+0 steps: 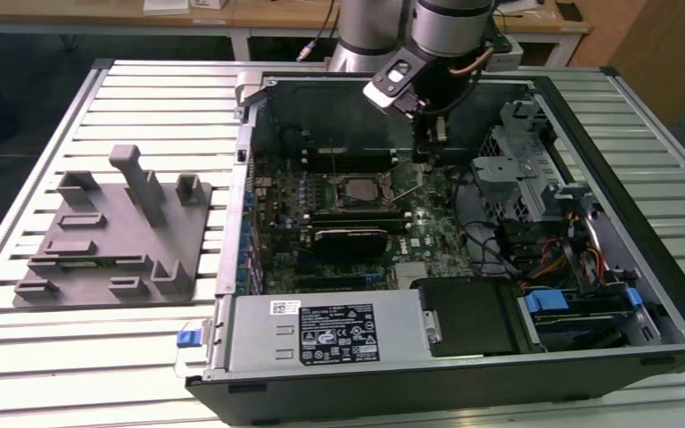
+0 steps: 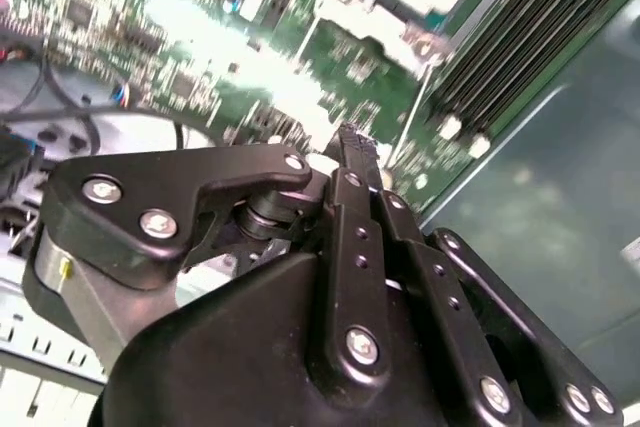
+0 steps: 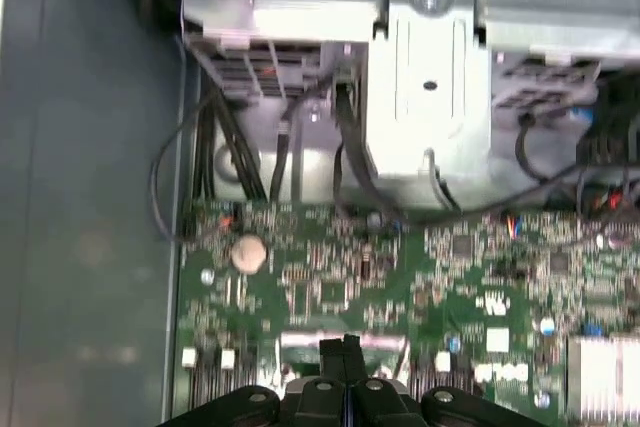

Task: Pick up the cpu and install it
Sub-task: 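Close the cpu cover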

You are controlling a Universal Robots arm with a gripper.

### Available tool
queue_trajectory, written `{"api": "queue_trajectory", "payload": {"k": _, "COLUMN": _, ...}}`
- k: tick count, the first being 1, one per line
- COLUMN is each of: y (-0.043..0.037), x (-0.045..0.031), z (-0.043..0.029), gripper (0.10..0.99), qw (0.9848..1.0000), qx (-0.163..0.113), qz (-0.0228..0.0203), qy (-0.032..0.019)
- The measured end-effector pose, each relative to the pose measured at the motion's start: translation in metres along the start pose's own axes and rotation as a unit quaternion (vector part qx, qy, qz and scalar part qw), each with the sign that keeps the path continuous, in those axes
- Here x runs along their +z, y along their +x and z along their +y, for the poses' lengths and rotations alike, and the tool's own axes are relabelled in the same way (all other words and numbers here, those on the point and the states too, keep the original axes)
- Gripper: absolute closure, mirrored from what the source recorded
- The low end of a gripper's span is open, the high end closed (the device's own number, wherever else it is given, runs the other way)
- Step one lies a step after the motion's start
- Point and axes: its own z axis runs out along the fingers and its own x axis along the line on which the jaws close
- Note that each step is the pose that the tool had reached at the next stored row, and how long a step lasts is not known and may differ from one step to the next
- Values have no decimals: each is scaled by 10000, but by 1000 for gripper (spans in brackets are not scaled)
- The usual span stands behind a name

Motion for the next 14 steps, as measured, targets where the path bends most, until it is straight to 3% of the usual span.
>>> {"api": "queue_trajectory", "payload": {"k": 6, "y": -3, "x": 11, "z": 165, "gripper": 980, "qw": 10000, "qx": 0, "qz": 0, "qy": 1}}
{"api": "queue_trajectory", "payload": {"k": 14, "y": -3, "x": 87, "z": 231, "gripper": 980, "qw": 10000, "qx": 0, "qz": 0, "qy": 2}}
